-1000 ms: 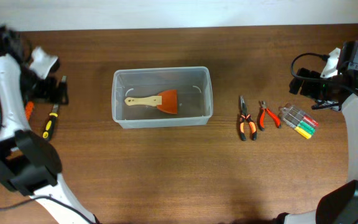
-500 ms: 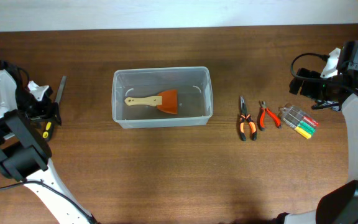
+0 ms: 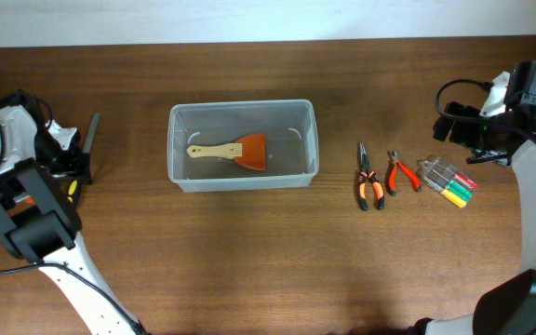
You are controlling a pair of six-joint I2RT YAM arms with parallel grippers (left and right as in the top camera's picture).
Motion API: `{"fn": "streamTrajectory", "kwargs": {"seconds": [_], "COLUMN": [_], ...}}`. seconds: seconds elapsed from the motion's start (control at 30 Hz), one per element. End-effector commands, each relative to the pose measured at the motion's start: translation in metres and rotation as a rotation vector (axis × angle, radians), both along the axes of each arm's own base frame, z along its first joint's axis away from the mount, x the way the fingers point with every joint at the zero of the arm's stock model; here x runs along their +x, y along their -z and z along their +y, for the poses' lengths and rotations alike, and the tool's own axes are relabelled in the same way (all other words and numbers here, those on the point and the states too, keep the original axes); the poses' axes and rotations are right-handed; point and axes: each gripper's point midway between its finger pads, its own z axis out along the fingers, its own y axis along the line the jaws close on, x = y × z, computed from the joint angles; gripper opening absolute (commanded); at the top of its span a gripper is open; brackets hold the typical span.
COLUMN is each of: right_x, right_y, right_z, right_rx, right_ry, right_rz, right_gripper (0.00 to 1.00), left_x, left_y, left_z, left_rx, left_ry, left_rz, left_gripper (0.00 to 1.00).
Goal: Pack container
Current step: 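Grasp the yellow-black file with the left gripper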
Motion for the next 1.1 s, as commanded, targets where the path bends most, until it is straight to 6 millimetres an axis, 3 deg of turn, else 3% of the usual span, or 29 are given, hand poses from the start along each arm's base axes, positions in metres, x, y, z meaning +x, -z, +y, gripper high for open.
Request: {"fn": "streamTrajectory", "kwargs": {"seconds": [0.0,0.33,0.57,0.77,0.93,1.07], "right_x": [0.004,0.004,0.004,0.003,0.002,0.001], "right_y": [-0.007,-0.007,-0.007,-0.006,-0.005,-0.005], "right_z": [-0.002,-0.001,-0.001,-0.001,-0.001,-0.001], "right_rx": [0.005,0.005,0.005,0.006,0.009,0.009], "right_ry": [0.004,0.004,0.004,0.004,0.004,0.004], "right_rz": [-0.020,-0.019,-0.019,-0.016,-0.007,-0.006], "right_gripper": [0.99,0.99,0.99,0.99,0.98,0.99], "left_x": [0.008,0.012,0.016,0.016,0.014,0.029], "left_y": [0.009,0.010,0.010,0.008,-0.007,-0.045], "left_z": [-0.005,-0.009,-0.007,-0.022,-0.030,-0.040], "left_rx": [0.002,0.002,0.009,-0.064,-0.073,-0.048], "left_ry": [0.021,0.052,0.051,0.045,0.058,0.094], "left_rz": [-0.010,-0.016,-0.033,-0.043,-0.026,-0.078], "left_gripper": [0.74,0.36,0.20,0.02,0.02,0.02]}}
